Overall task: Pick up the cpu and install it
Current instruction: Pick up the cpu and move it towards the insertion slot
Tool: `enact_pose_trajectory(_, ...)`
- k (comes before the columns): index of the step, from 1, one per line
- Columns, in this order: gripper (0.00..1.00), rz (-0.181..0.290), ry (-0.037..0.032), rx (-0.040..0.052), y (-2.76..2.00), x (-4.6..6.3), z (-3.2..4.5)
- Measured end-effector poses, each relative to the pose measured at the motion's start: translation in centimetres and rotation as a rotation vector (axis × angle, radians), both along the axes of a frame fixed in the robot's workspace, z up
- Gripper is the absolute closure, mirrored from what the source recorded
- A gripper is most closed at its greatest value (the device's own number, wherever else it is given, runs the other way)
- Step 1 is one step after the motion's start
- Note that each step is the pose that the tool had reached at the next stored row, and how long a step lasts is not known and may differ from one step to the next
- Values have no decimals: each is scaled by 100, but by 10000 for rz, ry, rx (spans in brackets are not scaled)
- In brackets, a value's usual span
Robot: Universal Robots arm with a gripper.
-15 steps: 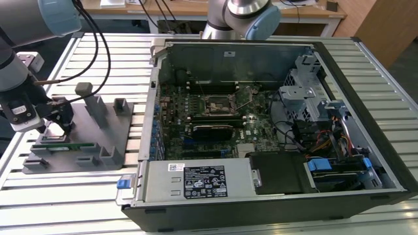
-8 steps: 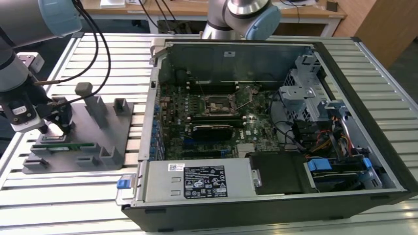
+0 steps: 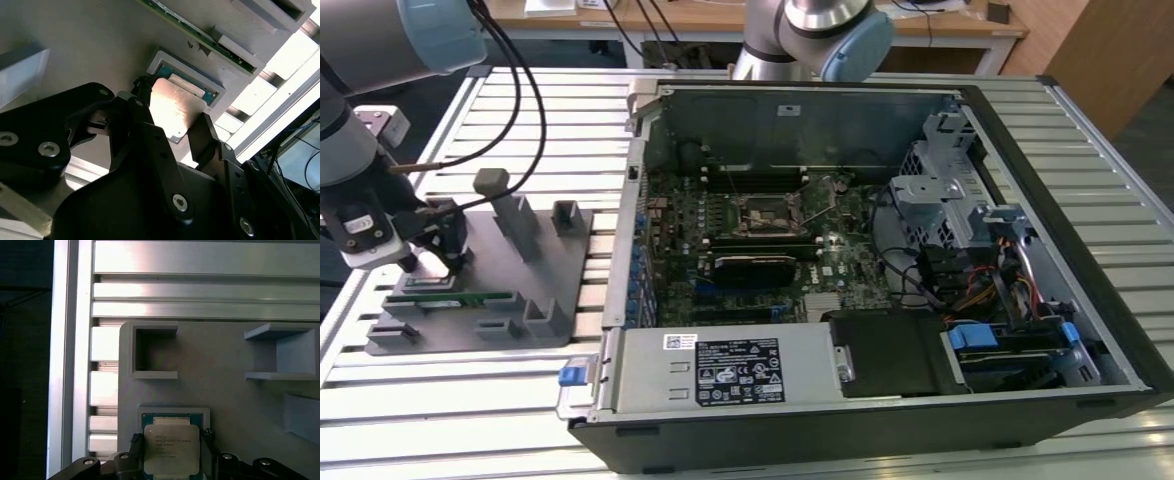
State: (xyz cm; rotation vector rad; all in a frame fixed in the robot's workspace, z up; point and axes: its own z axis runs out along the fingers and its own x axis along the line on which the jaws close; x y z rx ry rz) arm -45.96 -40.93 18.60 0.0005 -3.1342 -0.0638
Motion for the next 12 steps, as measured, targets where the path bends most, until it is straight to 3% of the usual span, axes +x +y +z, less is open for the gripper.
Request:
enact_pose_trajectory(8,45,0,0,0,0,0,6)
enact_pose_trajectory(9,39,0,0,0,0,0,7)
enact_pose_trajectory(12,39,-1,-4,0,1,-16,7)
